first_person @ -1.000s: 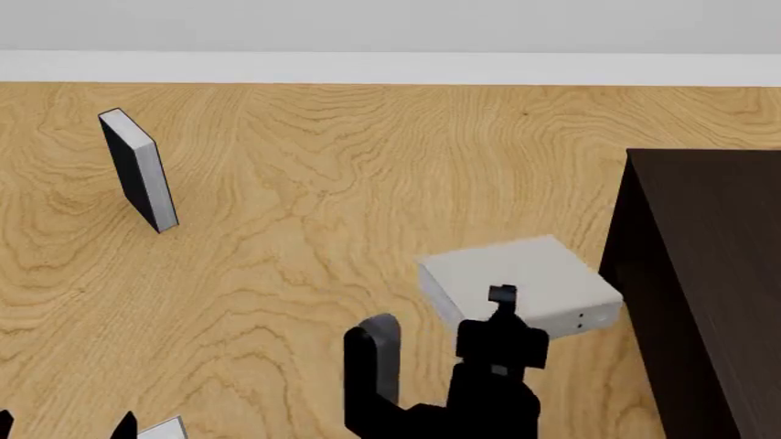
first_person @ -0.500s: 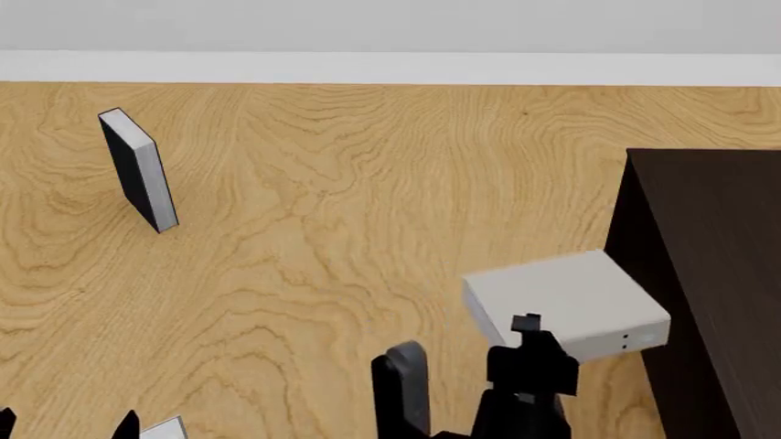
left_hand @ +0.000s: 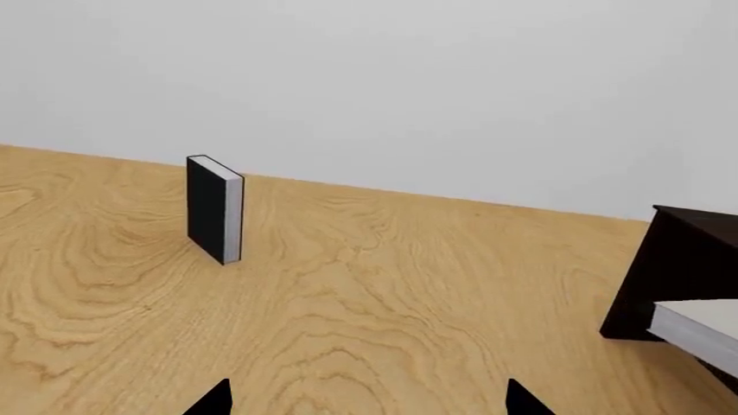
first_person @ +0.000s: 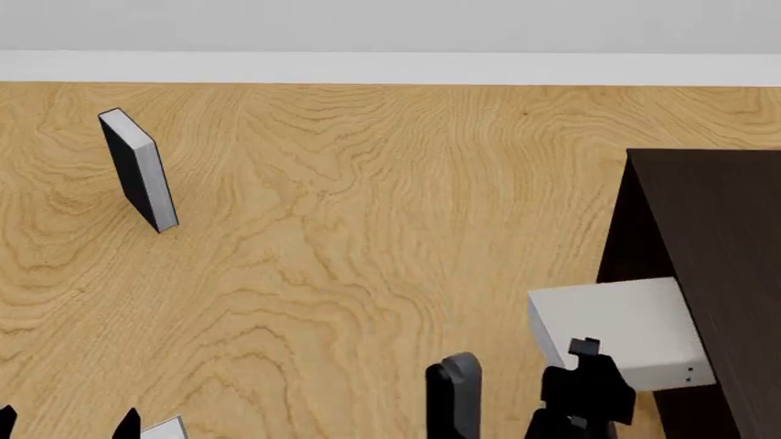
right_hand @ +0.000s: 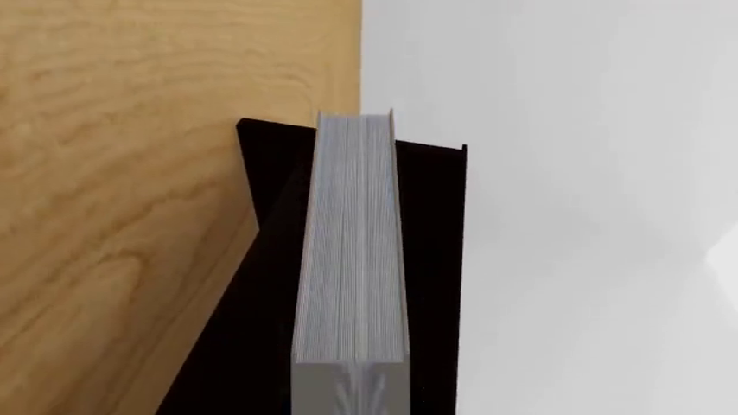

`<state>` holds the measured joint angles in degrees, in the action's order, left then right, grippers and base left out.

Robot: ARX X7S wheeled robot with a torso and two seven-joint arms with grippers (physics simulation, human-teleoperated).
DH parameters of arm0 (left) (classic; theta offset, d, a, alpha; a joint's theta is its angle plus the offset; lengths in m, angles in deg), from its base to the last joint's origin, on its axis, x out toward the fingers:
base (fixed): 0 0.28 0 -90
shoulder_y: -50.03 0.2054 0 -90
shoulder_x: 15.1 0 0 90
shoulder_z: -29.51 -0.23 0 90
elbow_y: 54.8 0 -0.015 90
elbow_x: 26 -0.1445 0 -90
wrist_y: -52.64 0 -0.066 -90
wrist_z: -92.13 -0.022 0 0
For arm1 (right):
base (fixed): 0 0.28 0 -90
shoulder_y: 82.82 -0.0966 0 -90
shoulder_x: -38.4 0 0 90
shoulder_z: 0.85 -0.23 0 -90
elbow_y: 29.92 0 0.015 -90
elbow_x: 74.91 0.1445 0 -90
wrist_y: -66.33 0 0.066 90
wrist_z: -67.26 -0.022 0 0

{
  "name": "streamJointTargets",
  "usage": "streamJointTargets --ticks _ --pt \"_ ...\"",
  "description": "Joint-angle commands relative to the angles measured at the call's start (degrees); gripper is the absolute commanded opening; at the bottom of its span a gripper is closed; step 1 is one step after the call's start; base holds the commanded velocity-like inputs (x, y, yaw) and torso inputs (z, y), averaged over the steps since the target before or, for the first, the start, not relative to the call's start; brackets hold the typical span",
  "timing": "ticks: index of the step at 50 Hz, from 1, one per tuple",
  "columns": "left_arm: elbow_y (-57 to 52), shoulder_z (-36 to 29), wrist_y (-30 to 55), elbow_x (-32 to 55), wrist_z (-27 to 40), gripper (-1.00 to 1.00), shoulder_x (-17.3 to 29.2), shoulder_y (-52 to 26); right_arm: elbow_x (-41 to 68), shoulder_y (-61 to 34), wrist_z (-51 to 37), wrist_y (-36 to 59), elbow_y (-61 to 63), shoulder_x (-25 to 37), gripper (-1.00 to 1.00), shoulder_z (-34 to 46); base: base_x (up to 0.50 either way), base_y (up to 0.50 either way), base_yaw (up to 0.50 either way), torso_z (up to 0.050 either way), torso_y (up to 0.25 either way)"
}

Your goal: Pick up the book on the right and place it on the cabinet shelf.

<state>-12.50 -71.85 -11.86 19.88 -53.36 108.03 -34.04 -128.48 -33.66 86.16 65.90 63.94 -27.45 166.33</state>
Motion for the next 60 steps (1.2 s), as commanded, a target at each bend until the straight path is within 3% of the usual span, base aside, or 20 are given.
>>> streamJointTargets --ticks 1,30,57,58,60 --pt "0.22 -0.08 0.03 0.22 0.16 1.0 0.14 -0.34 -12.19 1.67 1.12 -0.75 -3.35 0.62 -1.0 -3.27 0.0 0.0 0.0 0.0 0.0" --pt "-0.04 -0.42 -0.55 0.01 0.34 1.0 0.51 -0.28 -9.76 7.49 -3.91 -6.78 -8.3 -1.38 -1.0 -13.23 0.0 0.0 0.0 0.0 0.002" --pt "-0.22 -0.75 -0.81 0.39 0.76 1.0 0.74 -0.27 -8.65 9.07 -4.12 -9.13 -10.23 -2.27 -1.0 -14.98 0.0 0.0 0.0 0.0 0.002" --pt "-0.21 -0.75 -0.85 0.34 0.76 1.0 0.75 -0.27 -8.51 9.17 -4.2 -9.34 -10.16 -2.34 1.0 -15.09 0.0 0.0 0.0 0.0 0.0" --pt "-0.13 -0.72 -0.87 0.41 0.78 1.0 0.78 -0.3 -8.52 9.26 -3.95 -9.62 -10.24 -2.38 1.0 -14.8 0.0 0.0 0.0 0.0 0.0"
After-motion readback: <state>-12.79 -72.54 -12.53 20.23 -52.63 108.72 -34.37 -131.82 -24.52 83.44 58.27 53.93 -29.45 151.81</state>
